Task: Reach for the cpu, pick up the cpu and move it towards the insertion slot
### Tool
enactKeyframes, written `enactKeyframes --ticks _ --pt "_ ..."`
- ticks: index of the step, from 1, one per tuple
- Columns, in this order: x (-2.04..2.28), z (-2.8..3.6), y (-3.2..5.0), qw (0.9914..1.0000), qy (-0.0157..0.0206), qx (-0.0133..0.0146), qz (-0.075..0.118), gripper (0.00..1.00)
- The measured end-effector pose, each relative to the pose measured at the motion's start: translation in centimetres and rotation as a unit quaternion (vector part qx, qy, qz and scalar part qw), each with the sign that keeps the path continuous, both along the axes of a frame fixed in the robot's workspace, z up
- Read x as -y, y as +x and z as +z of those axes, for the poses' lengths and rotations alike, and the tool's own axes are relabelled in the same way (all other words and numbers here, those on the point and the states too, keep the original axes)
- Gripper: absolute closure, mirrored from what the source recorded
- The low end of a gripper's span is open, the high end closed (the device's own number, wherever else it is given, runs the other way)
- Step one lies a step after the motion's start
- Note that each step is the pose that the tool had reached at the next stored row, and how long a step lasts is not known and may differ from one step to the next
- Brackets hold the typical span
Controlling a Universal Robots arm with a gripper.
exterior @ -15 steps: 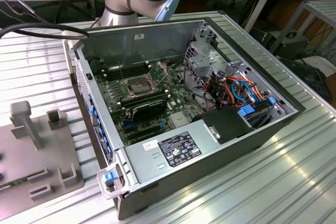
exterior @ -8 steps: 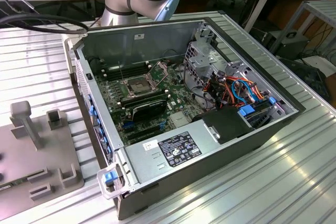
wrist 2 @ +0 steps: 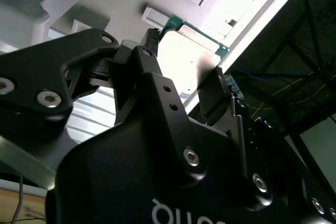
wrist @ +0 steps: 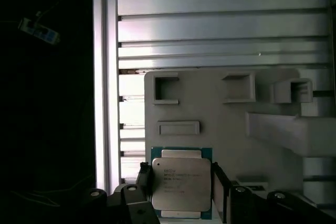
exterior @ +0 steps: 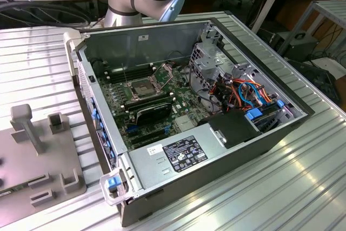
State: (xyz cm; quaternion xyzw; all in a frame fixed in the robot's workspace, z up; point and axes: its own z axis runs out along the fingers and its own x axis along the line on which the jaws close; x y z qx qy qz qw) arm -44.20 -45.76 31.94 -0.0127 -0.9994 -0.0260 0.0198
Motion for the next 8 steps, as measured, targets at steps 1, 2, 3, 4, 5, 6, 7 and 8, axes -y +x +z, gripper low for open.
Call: enactKeyframes --ticks 1,2,3,4,5,6,7,8 --pt "0.0 0.15 0.0 1.0 0.0 -0.0001 0.0 0.45" --pt "0.0 0.33 0.0 1.0 0.0 0.0 0.0 0.45" --pt "0.0 0.46 0.0 1.0 -0.0001 0.0 0.0 0.45" --pt "0.0 0.71 0.0 1.0 0.0 0.0 0.0 0.45" --pt "0.0 1.08 0.0 1.0 0.0 0.0 0.0 0.45" --pt "0.0 1.44 0.0 1.0 0.0 0.0 0.0 0.45" --pt "0.0 1.66 0.0 1.0 0.0 0.0 0.0 0.45" --pt "0.0 1.85 0.0 1.0 0.0 0.0 0.0 0.45"
